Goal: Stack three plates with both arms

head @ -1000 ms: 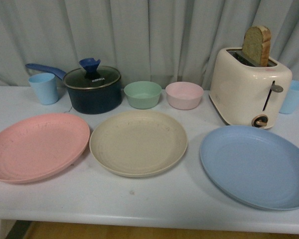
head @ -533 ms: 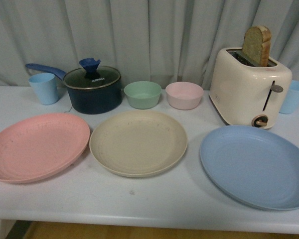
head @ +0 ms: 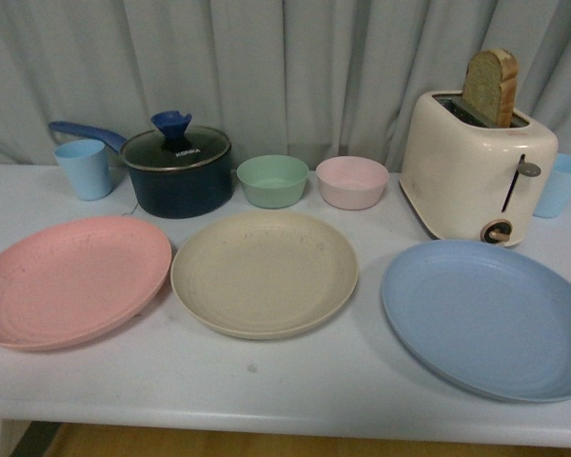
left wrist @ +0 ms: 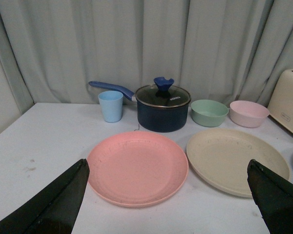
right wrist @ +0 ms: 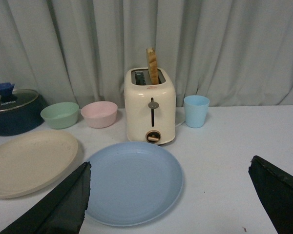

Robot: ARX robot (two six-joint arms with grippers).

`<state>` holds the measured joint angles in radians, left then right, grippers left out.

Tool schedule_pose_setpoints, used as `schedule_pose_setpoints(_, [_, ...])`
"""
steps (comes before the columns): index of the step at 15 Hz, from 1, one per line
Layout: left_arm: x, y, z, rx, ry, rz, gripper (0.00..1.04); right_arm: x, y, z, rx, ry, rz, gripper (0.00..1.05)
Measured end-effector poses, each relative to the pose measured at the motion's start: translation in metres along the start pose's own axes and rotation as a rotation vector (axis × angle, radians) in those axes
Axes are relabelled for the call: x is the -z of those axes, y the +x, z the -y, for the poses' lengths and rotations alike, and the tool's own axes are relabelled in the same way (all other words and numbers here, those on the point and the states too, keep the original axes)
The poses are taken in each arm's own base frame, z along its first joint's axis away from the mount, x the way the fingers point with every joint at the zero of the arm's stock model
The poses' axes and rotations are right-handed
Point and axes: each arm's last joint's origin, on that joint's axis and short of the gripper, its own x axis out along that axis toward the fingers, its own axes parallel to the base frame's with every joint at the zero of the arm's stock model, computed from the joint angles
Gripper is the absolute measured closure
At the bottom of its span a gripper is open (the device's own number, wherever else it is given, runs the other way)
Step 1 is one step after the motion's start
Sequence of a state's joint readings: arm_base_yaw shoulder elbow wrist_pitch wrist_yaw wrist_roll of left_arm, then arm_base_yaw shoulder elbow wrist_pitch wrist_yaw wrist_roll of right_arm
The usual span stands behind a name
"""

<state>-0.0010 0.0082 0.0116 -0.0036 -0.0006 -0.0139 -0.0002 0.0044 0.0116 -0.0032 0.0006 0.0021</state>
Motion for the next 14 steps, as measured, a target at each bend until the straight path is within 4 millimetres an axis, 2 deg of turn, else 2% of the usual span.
schedule_pose_setpoints(14, [0.0,0.0,0.0,0.0,0.0,0.0,0.07,0.0,0.0,0.0,0.0,0.0,0.0,0.06])
